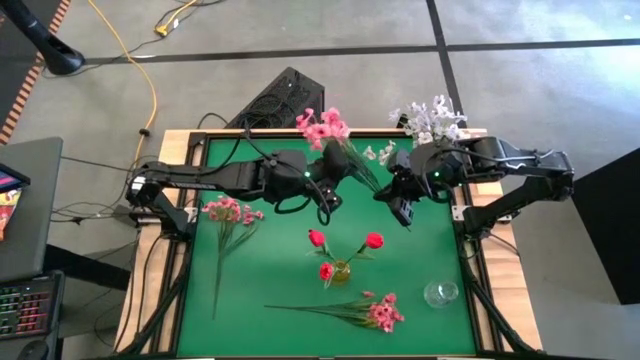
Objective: Sort flowers into vase by color
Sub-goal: Put the top middle pink flowers into the bottom transparent vase
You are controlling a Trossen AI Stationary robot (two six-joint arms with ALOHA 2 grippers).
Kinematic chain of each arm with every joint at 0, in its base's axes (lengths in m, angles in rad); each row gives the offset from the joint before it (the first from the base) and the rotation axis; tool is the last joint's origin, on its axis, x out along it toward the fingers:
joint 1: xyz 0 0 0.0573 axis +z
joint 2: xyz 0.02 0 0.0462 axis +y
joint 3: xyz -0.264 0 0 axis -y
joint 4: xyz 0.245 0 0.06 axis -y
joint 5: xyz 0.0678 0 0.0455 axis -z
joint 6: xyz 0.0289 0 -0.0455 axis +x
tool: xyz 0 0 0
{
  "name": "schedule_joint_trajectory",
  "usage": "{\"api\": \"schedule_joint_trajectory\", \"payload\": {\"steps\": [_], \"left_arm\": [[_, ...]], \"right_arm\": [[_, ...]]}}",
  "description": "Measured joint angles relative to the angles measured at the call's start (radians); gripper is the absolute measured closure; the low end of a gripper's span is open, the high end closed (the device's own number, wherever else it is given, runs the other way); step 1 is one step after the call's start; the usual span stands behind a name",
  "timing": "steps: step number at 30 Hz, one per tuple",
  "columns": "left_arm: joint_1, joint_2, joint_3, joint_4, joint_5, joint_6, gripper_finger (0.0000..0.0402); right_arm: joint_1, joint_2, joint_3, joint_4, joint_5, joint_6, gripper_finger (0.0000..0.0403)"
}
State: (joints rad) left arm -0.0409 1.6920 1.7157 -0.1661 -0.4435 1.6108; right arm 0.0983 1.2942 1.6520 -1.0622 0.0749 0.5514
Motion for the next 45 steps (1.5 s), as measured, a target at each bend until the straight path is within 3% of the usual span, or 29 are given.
{"api": "schedule_joint_trajectory", "payload": {"steps": [9, 17, 21, 26, 30, 35, 45], "left_arm": [[-0.001, -0.042, 0.0, -0.094, -0.084, -0.226, 0.0235], [0.041, -0.18, 0.0, -0.249, -0.028, -0.592, 0.0231], [0.127, -0.247, 0.0, -0.344, 0.081, -0.821, 0.0232], [0.253, -0.288, 0.0, -0.447, 0.265, -1.068, 0.0233], [0.331, -0.288, -0.002, -0.506, 0.404, -1.18, 0.0233], [0.408, -0.305, -0.098, -0.385, 0.622, -1.303, 0.0233], [0.442, -0.441, -0.447, 0.063, 0.559, -1.501, 0.0249]], "right_arm": [[-0.002, -0.062, 0.0, 0.018, 0.16, -0.003, 0.038], [0.024, -0.167, 0.0, 0.026, 0.286, -0.002, 0.038], [0.093, -0.194, 0.0, 0.024, 0.345, -0.002, 0.038], [0.232, -0.211, 0.0, 0.024, 0.459, -0.005, 0.038], [0.386, -0.22, -0.016, 0.023, 0.578, -0.02, 0.038], [0.628, -0.262, -0.11, 0.027, 0.782, 0.064, 0.038], [1.028, -0.265, -0.316, 0.18, 1.083, 0.101, 0.038]]}}
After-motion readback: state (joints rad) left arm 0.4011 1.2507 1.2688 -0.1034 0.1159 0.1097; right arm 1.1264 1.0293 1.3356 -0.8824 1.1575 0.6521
